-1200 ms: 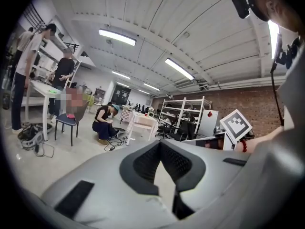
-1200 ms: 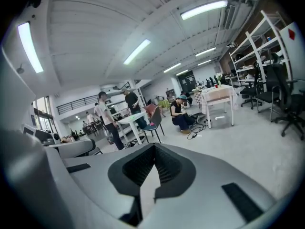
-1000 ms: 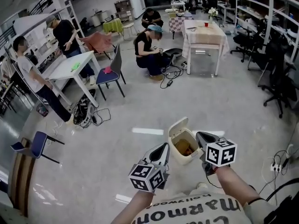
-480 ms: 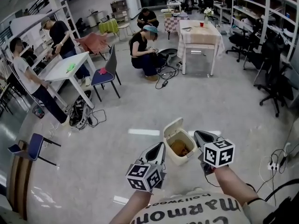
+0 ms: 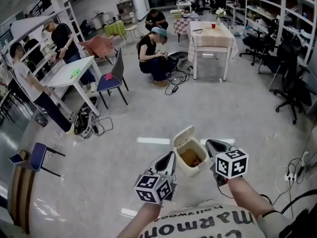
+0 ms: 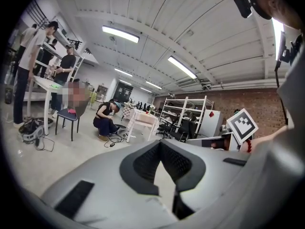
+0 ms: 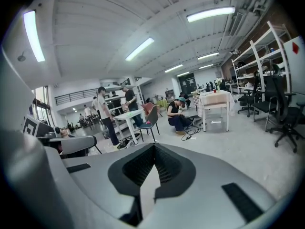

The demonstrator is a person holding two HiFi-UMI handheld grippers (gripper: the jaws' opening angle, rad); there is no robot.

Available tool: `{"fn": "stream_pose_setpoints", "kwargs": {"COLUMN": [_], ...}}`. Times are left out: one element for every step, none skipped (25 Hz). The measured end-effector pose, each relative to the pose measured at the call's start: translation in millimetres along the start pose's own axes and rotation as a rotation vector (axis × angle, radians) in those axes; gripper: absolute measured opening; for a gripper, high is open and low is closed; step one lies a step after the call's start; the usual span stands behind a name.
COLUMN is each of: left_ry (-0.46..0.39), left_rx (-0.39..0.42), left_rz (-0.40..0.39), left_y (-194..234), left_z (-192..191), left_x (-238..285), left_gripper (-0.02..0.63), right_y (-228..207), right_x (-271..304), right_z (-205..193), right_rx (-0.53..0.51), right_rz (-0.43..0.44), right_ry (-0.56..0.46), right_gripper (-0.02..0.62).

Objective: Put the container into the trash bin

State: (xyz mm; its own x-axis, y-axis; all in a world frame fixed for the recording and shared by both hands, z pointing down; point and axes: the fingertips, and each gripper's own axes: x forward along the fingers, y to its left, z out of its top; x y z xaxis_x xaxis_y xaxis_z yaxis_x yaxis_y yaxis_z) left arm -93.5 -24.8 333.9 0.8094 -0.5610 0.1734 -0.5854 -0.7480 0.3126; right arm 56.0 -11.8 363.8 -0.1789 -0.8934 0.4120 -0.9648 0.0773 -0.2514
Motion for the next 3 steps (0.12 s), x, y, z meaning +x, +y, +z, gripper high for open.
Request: {"fn": "stream_pose_setpoints", "kwargs": {"left_ry": [0.0, -0.001, -0.001], "left_rx": [0.002, 0.003, 0.005], "left_rz": [-0.001, -0.002, -0.003], "left_y": [-1.2, -2.1, -2.8], "left_z": [0.3, 0.5, 0.7], "left_x": [0.9, 1.8, 2.5], "left_gripper": [-0.006, -0.006, -0.006], "right_y": [-1.1, -2.0, -2.8], "right_x": [-0.4, -0.6, -0.7], "right_z": [0.4, 0.7, 0.9], "right_rx": [-0.003, -0.004, -0.005], "right_rz": [-0.001, -0.002, -0.002], "right_ry": [0.0, -0.001, -0.001], "right_gripper": [0.002, 0.002, 0.002]}}
